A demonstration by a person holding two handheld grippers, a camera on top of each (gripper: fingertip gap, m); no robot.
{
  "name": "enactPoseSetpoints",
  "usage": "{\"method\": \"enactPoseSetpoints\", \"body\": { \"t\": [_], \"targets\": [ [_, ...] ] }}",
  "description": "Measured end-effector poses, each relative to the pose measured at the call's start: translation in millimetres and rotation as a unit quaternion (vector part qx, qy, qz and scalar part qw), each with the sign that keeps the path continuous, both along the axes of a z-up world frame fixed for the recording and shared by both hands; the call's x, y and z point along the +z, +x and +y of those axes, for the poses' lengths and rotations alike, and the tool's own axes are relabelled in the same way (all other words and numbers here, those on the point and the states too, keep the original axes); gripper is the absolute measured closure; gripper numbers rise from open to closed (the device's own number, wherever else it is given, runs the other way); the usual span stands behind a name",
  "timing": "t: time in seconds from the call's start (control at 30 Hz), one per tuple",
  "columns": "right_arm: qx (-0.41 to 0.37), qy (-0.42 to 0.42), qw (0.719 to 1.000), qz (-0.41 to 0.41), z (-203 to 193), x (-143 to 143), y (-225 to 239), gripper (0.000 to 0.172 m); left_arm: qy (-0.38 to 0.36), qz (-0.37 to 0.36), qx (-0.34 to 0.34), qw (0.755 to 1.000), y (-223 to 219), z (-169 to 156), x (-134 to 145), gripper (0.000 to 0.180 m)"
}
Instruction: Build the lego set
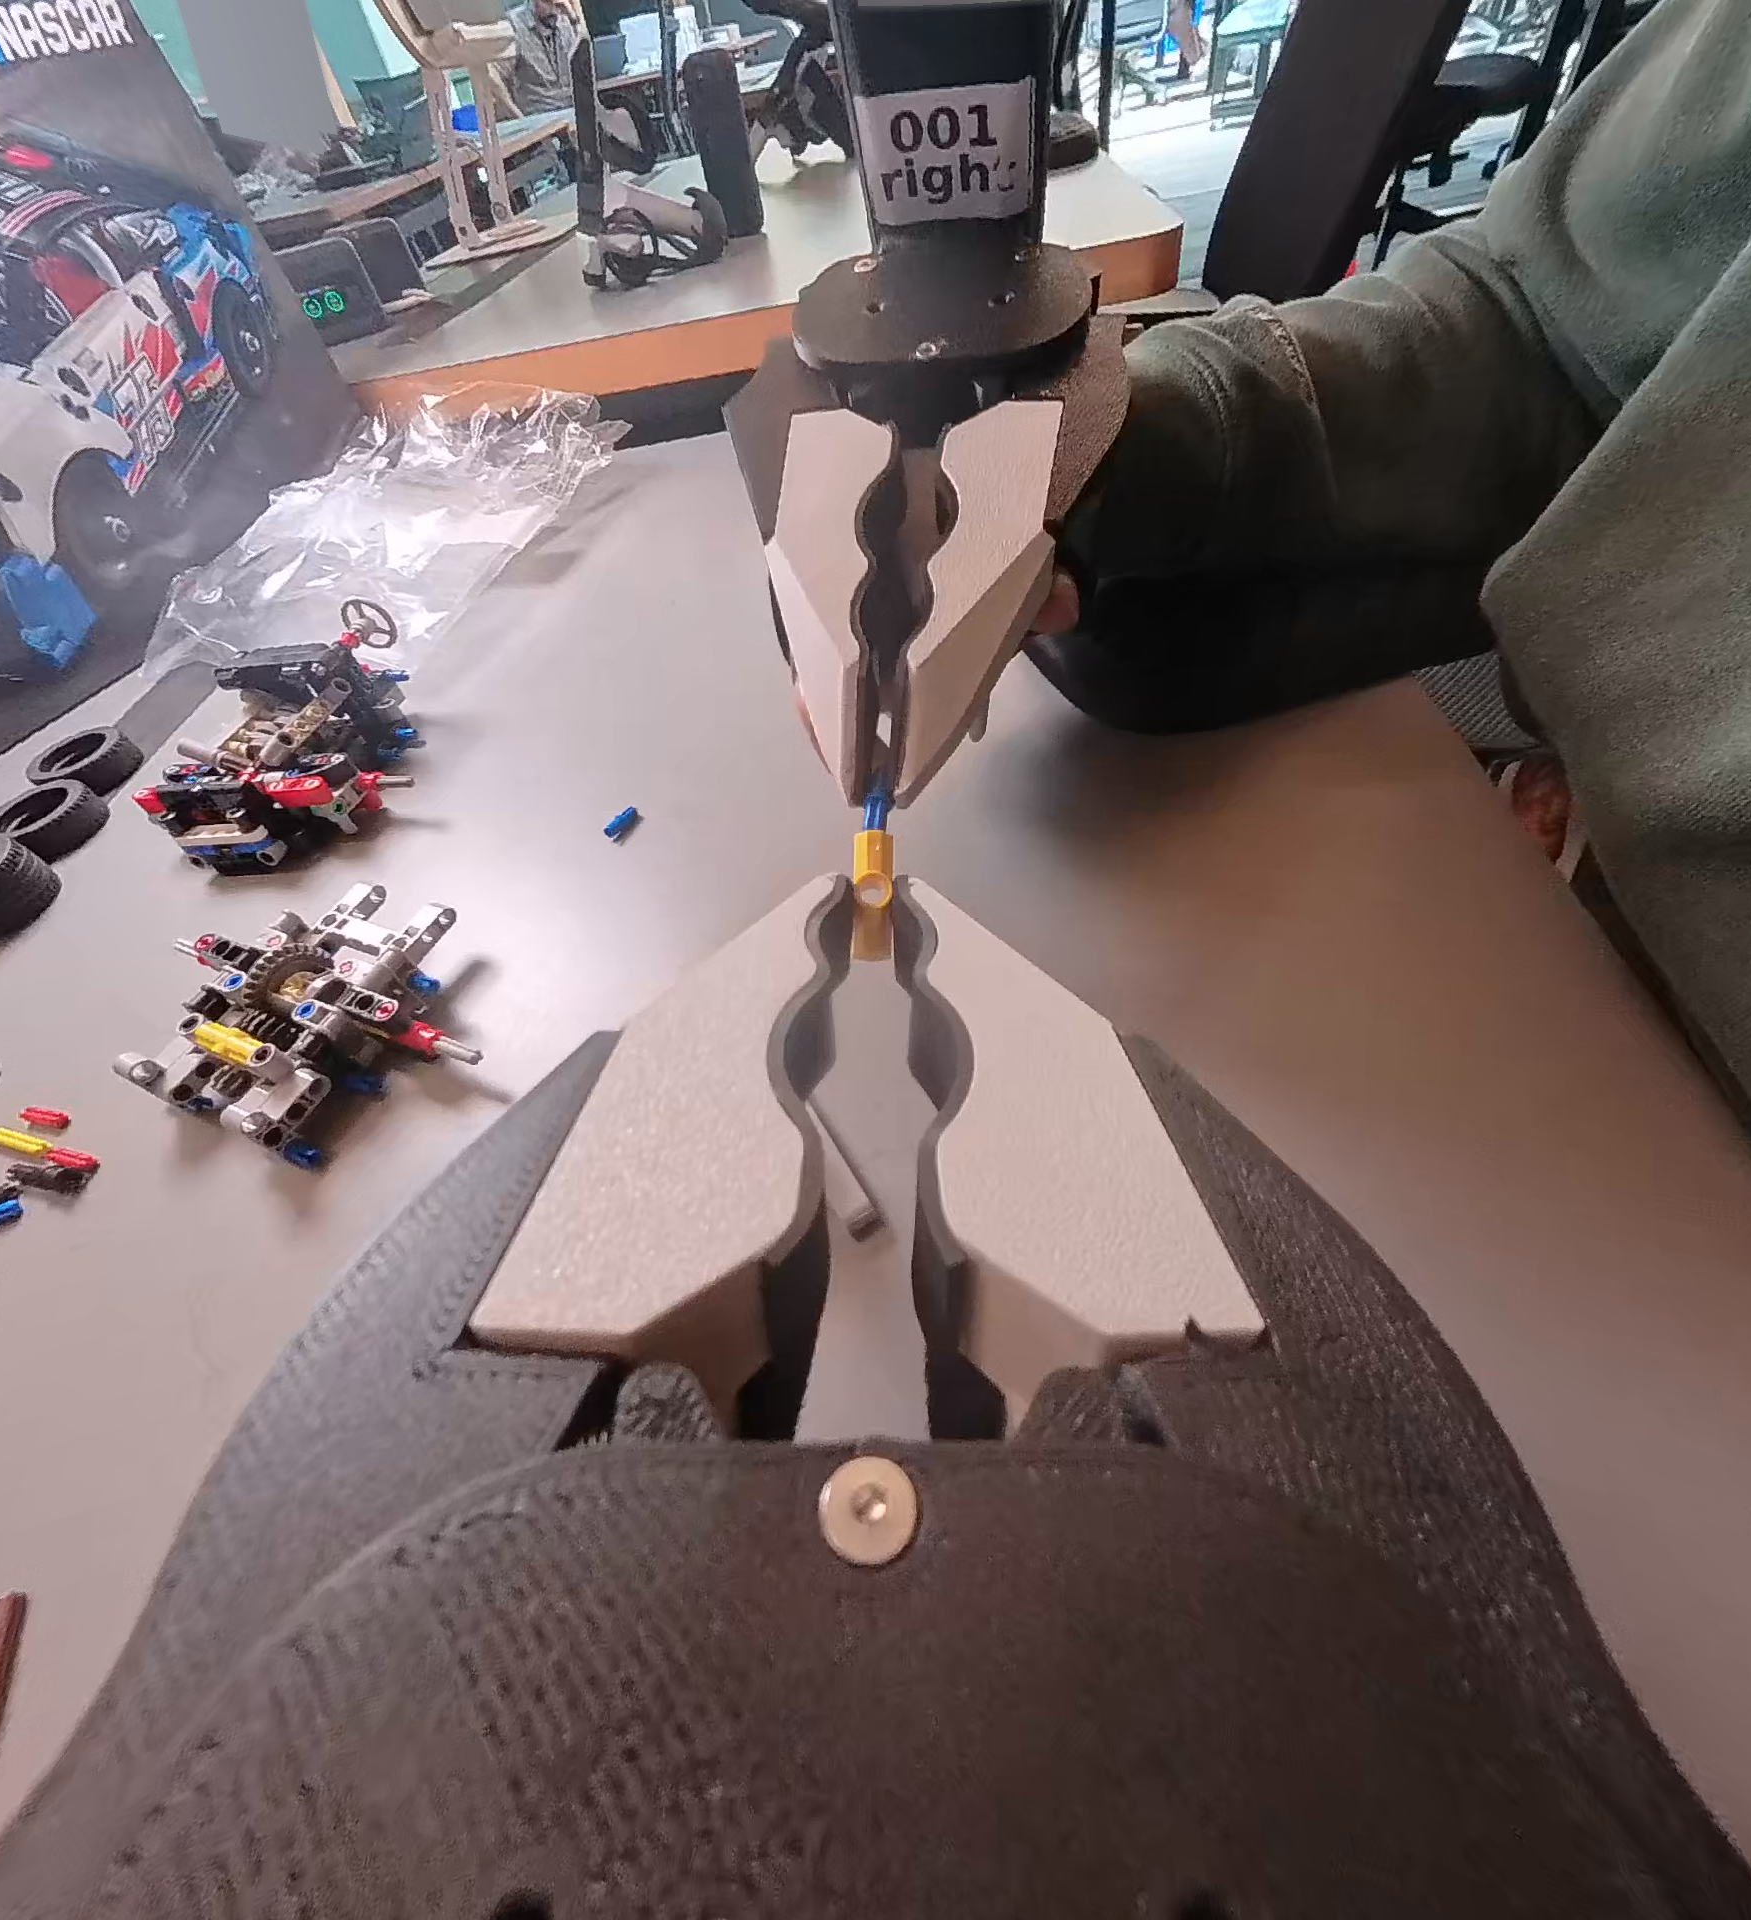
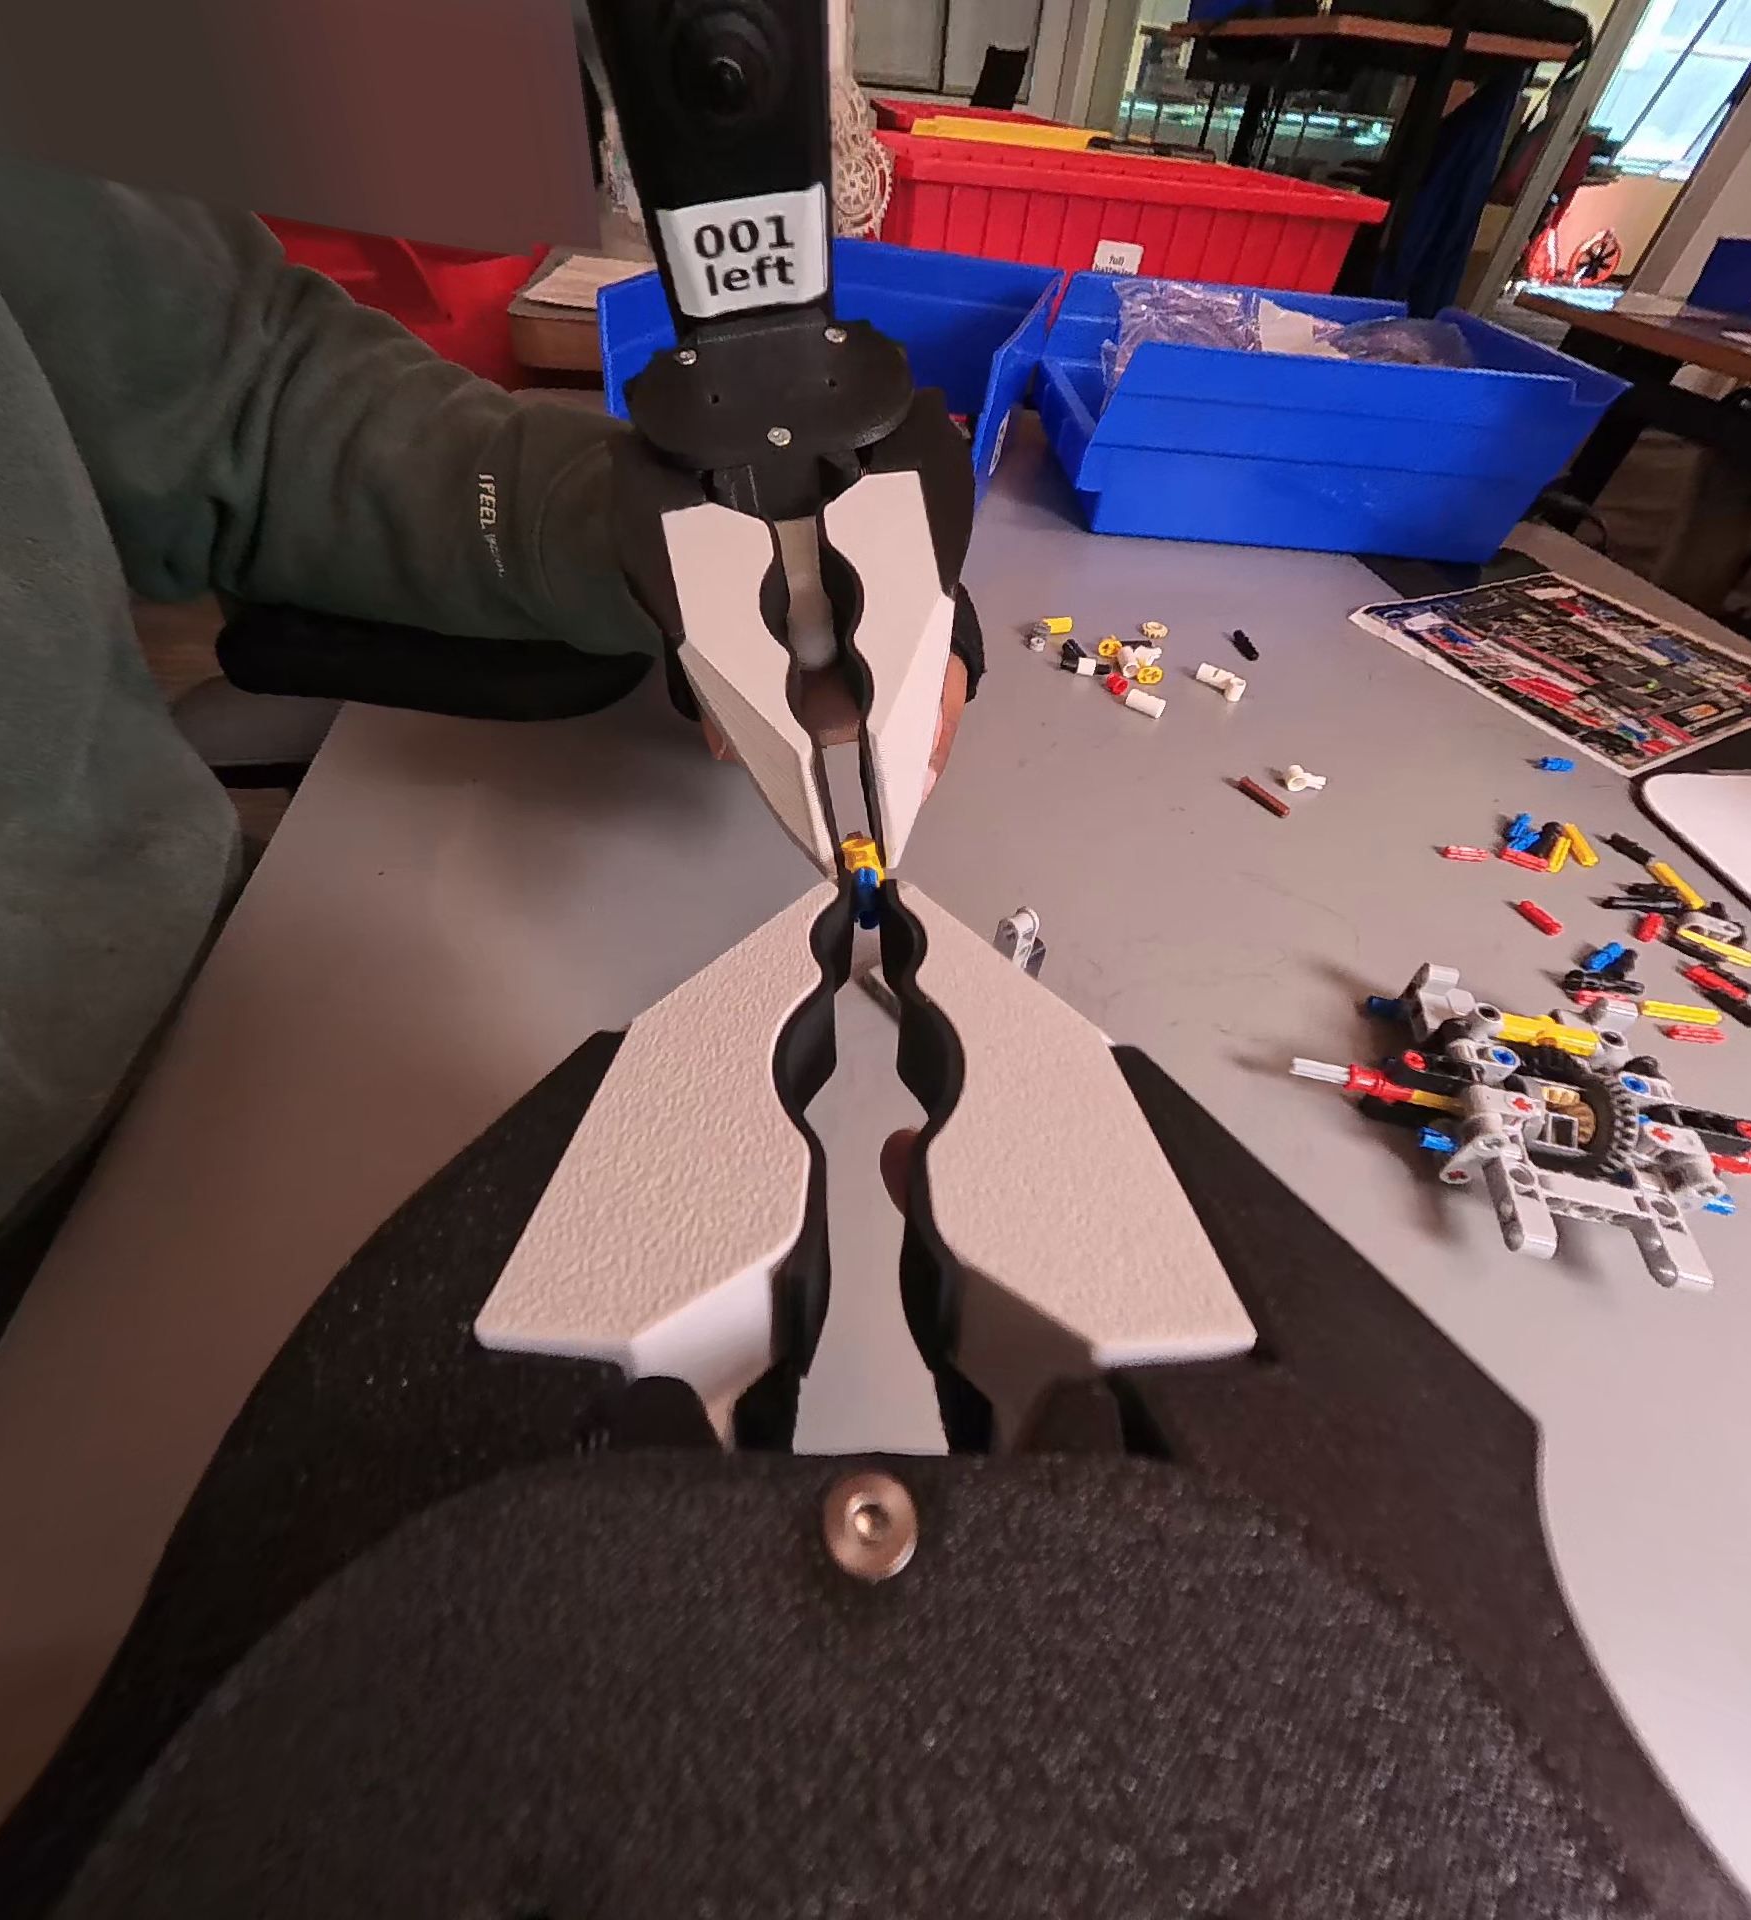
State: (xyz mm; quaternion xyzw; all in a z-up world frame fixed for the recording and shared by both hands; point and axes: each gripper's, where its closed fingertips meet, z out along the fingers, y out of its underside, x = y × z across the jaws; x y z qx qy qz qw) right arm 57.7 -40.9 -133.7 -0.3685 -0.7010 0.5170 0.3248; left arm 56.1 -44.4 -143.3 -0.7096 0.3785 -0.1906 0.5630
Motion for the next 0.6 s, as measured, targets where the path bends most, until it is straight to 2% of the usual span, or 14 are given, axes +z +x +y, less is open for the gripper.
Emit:
{"method": "enactPoseSetpoints", "body": {
  "t": [0.17, 0.4, 0.6],
  "targets": [
    [-0.015, -0.004, 0.999, -0.039, 3.4, -9.1, -1.8, 0.169, 0.014, 0.056, 0.018, 0.998, -2.0, 3.2, -8.4, 0.175],
    [-0.049, -0.102, 0.988, -0.106, 8.0, -13.8, -7.8, 0.169, 0.061, 0.133, 0.048, 0.988, -7.2, 8.3, -11.4, 0.175],
    [-0.048, -0.155, 0.978, -0.13, 7.4, -16.4, -8.3, 0.169, 0.078, 0.164, 0.053, 0.982, -7.6, 7.9, -11.8, 0.175]
  ]
}}
